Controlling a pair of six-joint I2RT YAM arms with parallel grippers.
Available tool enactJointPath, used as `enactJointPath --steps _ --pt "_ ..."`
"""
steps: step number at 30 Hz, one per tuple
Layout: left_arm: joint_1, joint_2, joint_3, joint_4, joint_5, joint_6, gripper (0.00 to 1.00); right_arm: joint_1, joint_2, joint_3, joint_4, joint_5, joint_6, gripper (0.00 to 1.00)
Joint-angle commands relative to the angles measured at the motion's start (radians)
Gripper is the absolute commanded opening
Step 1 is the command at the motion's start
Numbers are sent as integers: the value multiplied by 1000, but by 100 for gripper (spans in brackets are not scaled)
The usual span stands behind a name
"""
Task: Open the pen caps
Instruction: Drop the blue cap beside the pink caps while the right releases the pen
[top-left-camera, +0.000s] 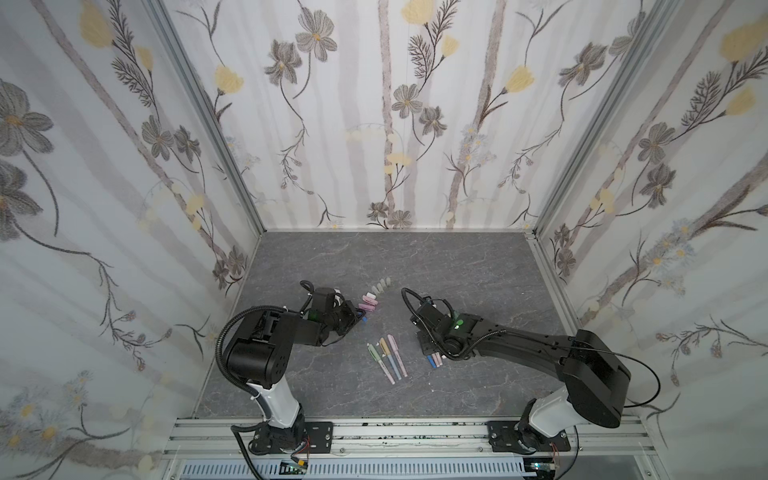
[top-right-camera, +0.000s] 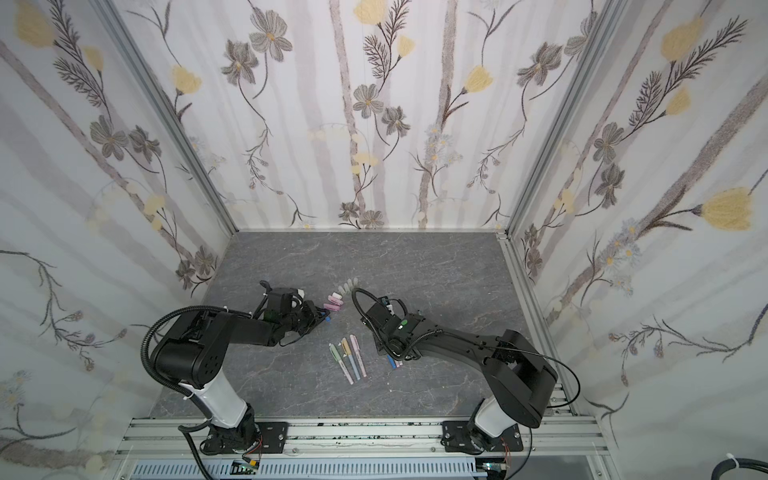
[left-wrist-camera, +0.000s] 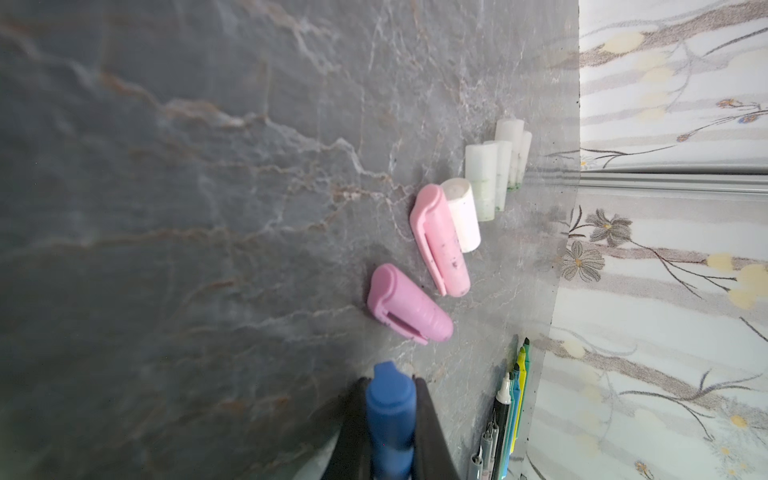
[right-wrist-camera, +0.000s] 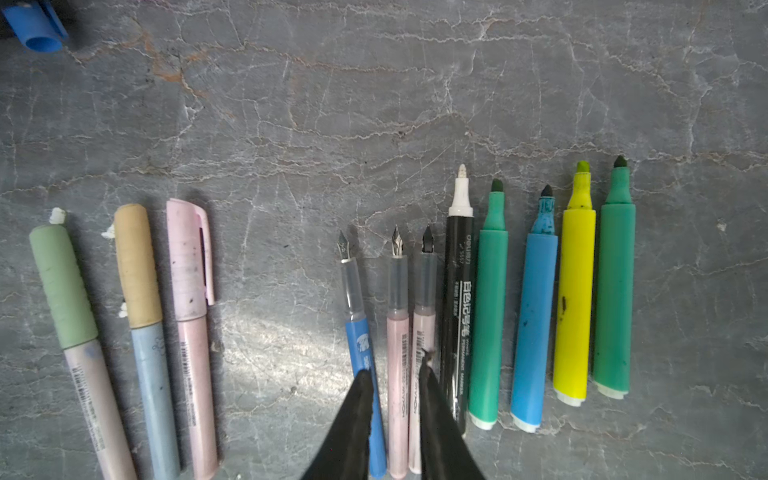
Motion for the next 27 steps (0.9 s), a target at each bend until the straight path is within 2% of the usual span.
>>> enactJointPath --steps 1,14,27 --pt "1 15 16 7 -28 -16 7 1 -11 -6 12 2 7 22" --pt "0 15 29 -11 -32 -13 25 9 -10 -18 29 -15 7 22" --pt "1 -40 44 -27 -10 -26 29 22 8 -7 31 -26 2 22"
